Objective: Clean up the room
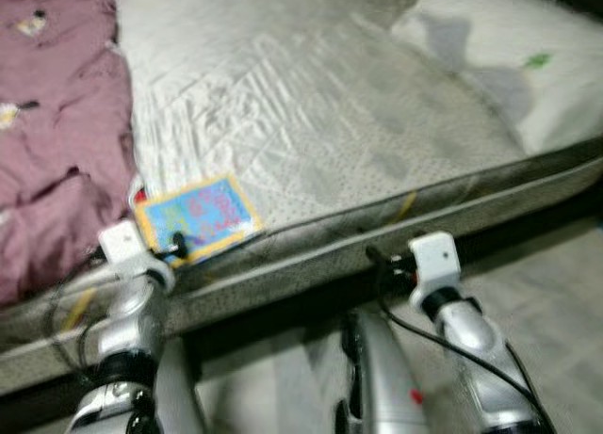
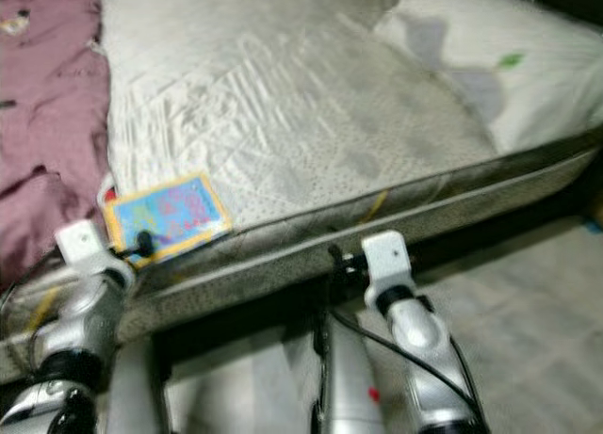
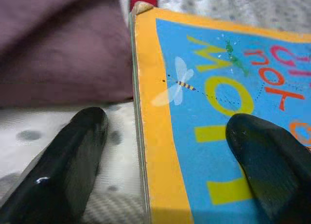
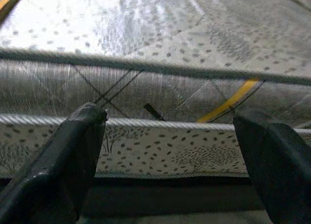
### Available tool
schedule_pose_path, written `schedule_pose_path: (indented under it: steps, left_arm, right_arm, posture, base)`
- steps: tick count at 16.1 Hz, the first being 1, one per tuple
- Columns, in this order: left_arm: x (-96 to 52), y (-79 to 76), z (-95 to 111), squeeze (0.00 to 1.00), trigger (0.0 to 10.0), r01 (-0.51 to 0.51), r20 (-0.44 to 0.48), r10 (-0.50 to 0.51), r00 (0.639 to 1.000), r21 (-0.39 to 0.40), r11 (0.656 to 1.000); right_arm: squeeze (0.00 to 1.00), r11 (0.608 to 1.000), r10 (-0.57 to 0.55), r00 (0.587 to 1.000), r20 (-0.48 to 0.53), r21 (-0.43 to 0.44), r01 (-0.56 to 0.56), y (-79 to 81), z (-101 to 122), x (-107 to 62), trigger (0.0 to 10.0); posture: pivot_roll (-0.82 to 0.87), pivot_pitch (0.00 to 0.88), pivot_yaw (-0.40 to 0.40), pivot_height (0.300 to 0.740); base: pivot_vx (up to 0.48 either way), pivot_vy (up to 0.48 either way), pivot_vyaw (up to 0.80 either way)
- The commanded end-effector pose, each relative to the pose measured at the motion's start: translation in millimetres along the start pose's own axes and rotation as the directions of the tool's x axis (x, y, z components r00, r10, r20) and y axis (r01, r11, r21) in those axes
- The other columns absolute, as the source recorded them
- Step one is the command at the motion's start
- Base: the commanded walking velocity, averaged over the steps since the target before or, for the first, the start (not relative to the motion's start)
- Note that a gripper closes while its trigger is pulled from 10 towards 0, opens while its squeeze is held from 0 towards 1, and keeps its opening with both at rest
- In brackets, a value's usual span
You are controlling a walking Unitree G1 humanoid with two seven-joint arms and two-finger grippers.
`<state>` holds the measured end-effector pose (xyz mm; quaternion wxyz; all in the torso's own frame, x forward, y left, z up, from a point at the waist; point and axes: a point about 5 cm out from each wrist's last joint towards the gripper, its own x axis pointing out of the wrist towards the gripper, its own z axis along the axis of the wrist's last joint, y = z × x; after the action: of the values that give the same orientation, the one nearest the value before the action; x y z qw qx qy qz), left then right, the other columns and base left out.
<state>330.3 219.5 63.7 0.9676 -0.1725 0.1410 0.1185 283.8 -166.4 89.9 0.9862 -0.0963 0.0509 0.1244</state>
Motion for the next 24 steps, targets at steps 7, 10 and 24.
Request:
schedule_pose_path:
  steps: [7,10,24]
  left_arm:
    - [-3.2,-14.6,-44,0.0,1.6,0.164,-0.221,-0.203,0.954,-0.184,0.969]
    - [-2.0,-18.0,-41,0.0,0.0,0.207,-0.195,-0.26,0.946,-0.257,0.944]
    - [3.4,-81.6,-27,0.0,0.0,0.484,-0.225,-0.521,0.824,-0.2,0.852]
  right_arm:
    - [0.0,0.996,0.075,0.991,0.111,0.046,-0.081,-2.1,40,-5.3,10.0]
    - [0.0,0.997,0.067,0.992,0.105,0.037,-0.071,-6.8,41,-6.4,10.0]
    - [0.0,0.998,0.015,0.991,0.136,0.05,-0.022,0.0,52,2.7,10.0]
  posture:
    - [-0.15,0.127,-0.045,0.466]
    - [-0.16,0.121,-0.044,0.466]
    - [-0.15,0.093,-0.028,0.466]
  base:
    - [0.0,0.0,0.0]
    - [0.0,0.0,0.0]
    - [0.0,0.0,0.0]
